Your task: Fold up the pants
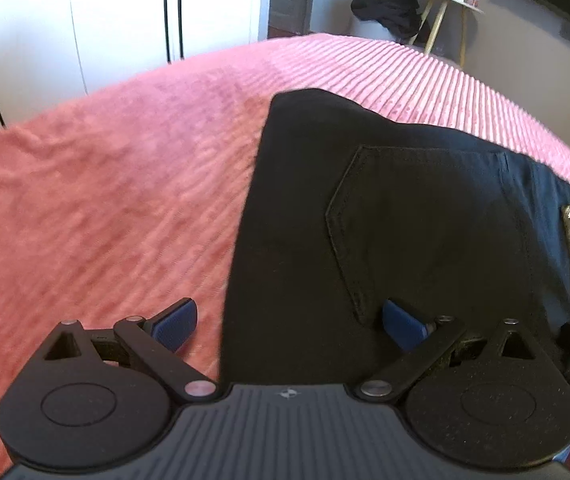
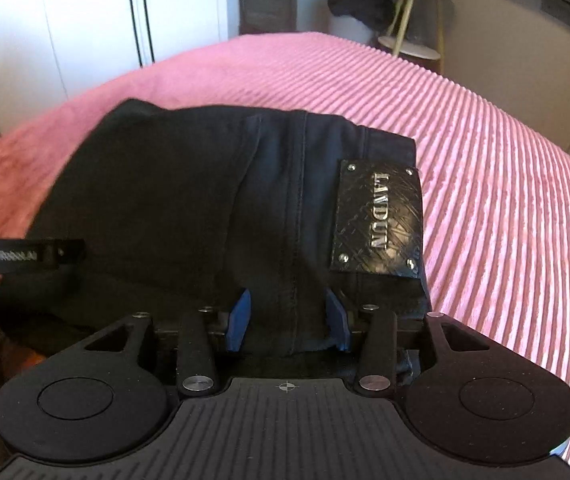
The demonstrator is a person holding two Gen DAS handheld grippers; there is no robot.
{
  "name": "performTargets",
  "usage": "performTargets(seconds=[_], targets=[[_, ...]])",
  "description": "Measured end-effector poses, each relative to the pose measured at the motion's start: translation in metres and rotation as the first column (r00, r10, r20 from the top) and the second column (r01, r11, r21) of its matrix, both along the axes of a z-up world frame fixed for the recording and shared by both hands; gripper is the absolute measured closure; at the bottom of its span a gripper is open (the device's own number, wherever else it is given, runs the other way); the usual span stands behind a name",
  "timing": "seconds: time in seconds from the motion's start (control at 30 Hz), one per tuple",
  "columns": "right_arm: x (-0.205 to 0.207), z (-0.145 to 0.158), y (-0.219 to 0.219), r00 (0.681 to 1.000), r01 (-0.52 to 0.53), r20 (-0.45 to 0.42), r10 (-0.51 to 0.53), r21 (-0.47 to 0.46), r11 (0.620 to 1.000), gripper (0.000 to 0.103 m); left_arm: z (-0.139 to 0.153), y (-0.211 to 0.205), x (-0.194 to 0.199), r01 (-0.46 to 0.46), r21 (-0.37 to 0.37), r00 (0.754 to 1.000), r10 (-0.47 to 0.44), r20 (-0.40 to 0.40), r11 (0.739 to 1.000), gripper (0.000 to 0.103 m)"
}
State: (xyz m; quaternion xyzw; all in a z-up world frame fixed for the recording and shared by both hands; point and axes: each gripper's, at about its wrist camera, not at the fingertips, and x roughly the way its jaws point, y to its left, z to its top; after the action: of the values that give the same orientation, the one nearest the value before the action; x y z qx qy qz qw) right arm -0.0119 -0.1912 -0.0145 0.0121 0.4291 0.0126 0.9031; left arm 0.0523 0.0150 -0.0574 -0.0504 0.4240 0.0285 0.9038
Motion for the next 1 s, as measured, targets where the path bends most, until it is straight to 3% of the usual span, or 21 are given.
performTargets(seconds=[0.1,0.27,0.43,0.63,0.83,0.87,1.0], targets=[[-0.007,0.0,0.001,1.0,-0.001,-0.001,0.001,0.003,1.0,0.053,0.002,-0.005,-0.001,0.011,0.04,1.0,-0.011,0.005,0.999,0.004],[-0.004,-0.003,0.0,1.0,0.0,-0.013,0.0,0.003,1.0,0.052,-0.001,0.001,0.002,0.0,-0.001,1.0,0.0,-0.017,1.0,0.004],[0.008,-0.011,0.004,0.999,-0.01,-0.032,0.009,-0.02,1.0,0.05,-0.004,-0.002,0.004,0.0,0.009,1.0,0.0,-0.016,1.0,0.004],[0.005,-0.009,-0.001,1.0,-0.02,-0.004,0.02,0.035,0.999,0.037,0.002,0.001,0.0,-0.021,0.001,1.0,0.021,0.012,1.0,0.004],[-0.004,0.008,-0.025,0.989,0.068,0.117,-0.09,0.174,0.982,0.048,0.021,0.019,-0.009,-0.103,-0.055,0.986,0.109,0.124,0.993,0.004],[-0.002,0.011,-0.028,0.984,0.079,0.142,-0.105,0.179,0.981,0.055,0.023,0.021,-0.005,-0.111,-0.06,0.983,0.119,0.142,0.992,0.004],[0.022,0.015,-0.027,0.971,0.114,0.199,-0.133,0.104,0.988,0.06,0.029,0.02,0.024,-0.1,-0.064,0.98,0.11,0.167,0.993,0.004]])
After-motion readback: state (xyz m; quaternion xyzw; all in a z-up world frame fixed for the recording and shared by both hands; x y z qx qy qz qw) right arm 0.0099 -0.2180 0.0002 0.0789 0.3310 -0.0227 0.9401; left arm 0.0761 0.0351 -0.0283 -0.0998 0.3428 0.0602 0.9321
